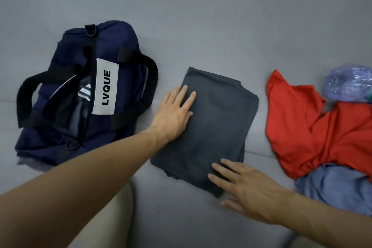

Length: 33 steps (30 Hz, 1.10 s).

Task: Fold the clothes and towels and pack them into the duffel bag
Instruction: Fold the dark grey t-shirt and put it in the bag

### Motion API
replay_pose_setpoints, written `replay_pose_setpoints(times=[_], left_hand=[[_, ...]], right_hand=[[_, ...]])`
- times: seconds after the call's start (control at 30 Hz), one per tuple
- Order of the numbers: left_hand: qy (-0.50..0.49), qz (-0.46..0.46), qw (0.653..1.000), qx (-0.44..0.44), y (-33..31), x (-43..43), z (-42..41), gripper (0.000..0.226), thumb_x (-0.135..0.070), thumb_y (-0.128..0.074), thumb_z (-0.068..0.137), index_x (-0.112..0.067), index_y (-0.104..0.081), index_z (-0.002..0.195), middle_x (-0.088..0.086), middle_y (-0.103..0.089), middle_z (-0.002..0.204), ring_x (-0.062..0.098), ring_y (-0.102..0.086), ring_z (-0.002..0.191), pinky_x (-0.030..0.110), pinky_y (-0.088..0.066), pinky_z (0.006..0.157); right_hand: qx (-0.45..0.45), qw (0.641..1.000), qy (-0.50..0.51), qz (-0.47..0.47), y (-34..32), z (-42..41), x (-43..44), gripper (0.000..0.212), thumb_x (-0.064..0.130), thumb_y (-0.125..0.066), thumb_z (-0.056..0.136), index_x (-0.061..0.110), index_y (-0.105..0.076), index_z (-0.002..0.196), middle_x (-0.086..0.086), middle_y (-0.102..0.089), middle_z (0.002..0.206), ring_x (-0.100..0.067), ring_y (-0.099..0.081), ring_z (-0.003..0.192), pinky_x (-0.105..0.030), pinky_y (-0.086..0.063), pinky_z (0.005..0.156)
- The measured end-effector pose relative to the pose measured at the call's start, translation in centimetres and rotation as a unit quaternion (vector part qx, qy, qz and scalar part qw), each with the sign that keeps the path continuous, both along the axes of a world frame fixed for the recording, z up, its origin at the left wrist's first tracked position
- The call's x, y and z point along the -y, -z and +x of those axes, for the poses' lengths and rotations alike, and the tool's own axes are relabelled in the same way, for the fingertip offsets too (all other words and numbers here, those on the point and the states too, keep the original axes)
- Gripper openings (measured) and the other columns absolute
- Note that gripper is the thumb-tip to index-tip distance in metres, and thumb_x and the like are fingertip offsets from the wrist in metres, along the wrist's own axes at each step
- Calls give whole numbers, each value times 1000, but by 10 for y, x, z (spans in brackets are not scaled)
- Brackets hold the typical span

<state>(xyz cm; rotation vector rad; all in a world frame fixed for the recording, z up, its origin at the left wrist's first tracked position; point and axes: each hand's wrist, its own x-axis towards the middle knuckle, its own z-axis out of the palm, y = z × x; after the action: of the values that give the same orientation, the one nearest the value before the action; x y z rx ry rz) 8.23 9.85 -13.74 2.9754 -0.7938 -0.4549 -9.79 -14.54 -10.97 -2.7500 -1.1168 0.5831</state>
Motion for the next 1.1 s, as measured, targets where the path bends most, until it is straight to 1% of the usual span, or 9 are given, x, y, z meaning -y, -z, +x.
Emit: replay_pose_setpoints(times=[0.13, 0.23, 0.33, 0.47, 0.63, 0.77, 0.9, 1.0, 1.1], left_hand=[[160, -95, 983, -7, 4, -33, -79, 54, -21, -48, 102, -15, -38, 155, 11, -38, 159, 30, -32, 148, 43, -27, 123], [234, -89, 968, -33, 1, -75, -119, 53, -26, -44, 103, -16, -39, 154, 8, -39, 159, 27, -33, 149, 41, -24, 124], [276, -44, 960, -22, 10, -101, -137, 56, -39, -37, 104, -18, -35, 156, 10, -34, 161, 30, -32, 149, 43, -19, 123], [262, -21, 964, -48, 20, -91, -136, 64, -43, -42, 102, -19, -27, 159, 12, -22, 166, 31, -25, 152, 46, -28, 121], [237, -67, 968, -38, 15, -48, -112, 63, -34, -56, 97, -17, -38, 154, 8, -35, 161, 30, -38, 145, 46, -37, 116], [245, -57, 968, -2, 18, -36, -86, 58, -44, -58, 93, -25, -48, 148, 4, -45, 154, 30, -47, 130, 44, -43, 105], [269, -48, 962, 23, 21, -39, -73, 58, -48, -59, 94, -27, -49, 147, 5, -48, 151, 32, -51, 122, 45, -50, 96], [254, -67, 964, 30, 23, -41, -72, 52, -47, -50, 98, -25, -52, 145, 7, -51, 146, 31, -52, 118, 46, -52, 94], [219, -86, 971, 40, 23, -46, -65, 47, -42, -55, 97, -21, -60, 139, 13, -57, 135, 31, -53, 112, 46, -53, 91]], right_hand=[[-13, 999, 23, -32, -4, -14, 26, 85, 57, -81, 66, 18, -59, 139, -7, -58, 142, -28, -59, 128, -38, -56, 95], [-16, 999, 47, -5, -10, -32, 10, 87, 53, -76, 75, 16, -46, 148, -9, -47, 152, -28, -49, 137, -39, -52, 101], [6, 998, 66, 21, 15, -49, -19, 85, 55, -65, 85, 23, -31, 156, -8, -31, 162, -29, -33, 147, -43, -38, 114], [28, 989, 146, 3, 50, -35, -16, 92, 54, -73, 79, 27, -29, 156, -7, -27, 163, -31, -30, 148, -52, -29, 114], [81, 982, 170, -14, 62, -13, 24, 64, 52, -44, 93, 30, -37, 152, -4, -33, 161, -30, -37, 146, -52, -35, 112], [113, 980, 163, -9, 65, -3, 39, 64, 38, -65, 89, 32, -44, 149, -2, -39, 158, -30, -43, 141, -47, -40, 107], [153, 977, 148, 2, 64, 1, 44, 56, 37, -56, 90, 33, -49, 146, -2, -45, 154, -31, -49, 136, -45, -41, 99], [144, 978, 148, 11, 61, 7, 47, 58, 26, -65, 85, 32, -55, 142, -1, -50, 151, -32, -52, 132, -46, -45, 94], [132, 975, 176, 15, 54, 16, 43, 57, 19, -70, 80, 30, -61, 135, -4, -55, 144, -33, -54, 126, -47, -47, 90]])
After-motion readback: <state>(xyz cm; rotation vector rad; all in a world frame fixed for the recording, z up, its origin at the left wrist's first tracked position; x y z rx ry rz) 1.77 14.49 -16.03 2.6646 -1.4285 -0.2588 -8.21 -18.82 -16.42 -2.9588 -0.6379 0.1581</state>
